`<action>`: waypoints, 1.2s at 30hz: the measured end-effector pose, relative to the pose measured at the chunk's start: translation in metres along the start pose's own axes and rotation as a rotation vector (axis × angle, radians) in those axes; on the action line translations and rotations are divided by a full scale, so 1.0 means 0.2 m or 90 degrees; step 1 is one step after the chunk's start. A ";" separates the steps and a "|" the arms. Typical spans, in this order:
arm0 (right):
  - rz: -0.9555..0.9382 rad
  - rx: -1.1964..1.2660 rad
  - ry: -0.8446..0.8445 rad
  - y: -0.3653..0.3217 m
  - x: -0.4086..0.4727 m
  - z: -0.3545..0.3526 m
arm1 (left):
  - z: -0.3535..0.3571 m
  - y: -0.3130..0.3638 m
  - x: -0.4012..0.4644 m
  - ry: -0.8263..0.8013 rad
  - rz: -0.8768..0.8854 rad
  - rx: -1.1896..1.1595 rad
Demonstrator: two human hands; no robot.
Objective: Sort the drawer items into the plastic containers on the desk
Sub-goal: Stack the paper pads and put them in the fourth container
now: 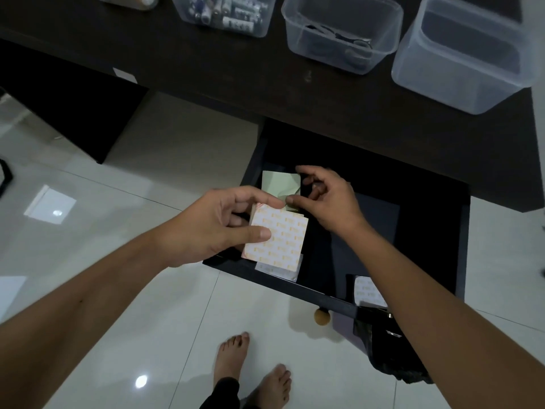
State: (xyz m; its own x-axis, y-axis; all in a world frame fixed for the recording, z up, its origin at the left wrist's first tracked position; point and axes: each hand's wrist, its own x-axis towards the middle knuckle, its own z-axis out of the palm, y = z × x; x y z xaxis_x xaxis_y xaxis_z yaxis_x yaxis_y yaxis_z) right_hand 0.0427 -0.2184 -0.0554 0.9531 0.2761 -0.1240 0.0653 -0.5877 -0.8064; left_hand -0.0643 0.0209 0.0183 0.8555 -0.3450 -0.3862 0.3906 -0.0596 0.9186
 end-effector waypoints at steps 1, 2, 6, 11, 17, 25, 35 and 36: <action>-0.003 -0.033 -0.006 0.00 0.01 0.00 | 0.00 0.00 0.00 0.000 0.001 -0.004; -0.006 -0.067 -0.015 -0.01 0.01 -0.01 | 0.00 0.00 0.00 0.002 0.003 -0.008; -0.010 -0.174 -0.055 -0.02 0.02 -0.02 | 0.00 -0.01 0.00 0.003 -0.001 -0.022; 0.016 -0.197 -0.058 -0.06 0.03 -0.03 | 0.00 -0.01 0.00 -0.003 -0.004 -0.013; 0.048 -0.083 -0.048 -0.09 -0.01 -0.03 | 0.00 -0.01 0.00 -0.002 -0.001 -0.004; 0.055 0.132 -0.033 -0.08 -0.09 -0.08 | 0.00 -0.01 -0.01 0.001 0.003 -0.005; 0.038 0.286 0.012 -0.19 -0.29 -0.31 | 0.03 0.02 0.00 0.021 0.016 0.003; 0.035 0.303 0.022 -0.20 -0.31 -0.34 | 0.04 0.02 0.01 0.025 0.016 0.004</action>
State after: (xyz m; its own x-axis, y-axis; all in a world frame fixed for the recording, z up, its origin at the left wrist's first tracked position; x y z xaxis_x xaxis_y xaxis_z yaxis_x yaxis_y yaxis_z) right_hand 0.0006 -0.2645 0.0232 0.9613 0.2235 -0.1614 -0.1207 -0.1851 -0.9753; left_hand -0.0638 0.0125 0.0224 0.8778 -0.3098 -0.3654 0.3666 -0.0565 0.9287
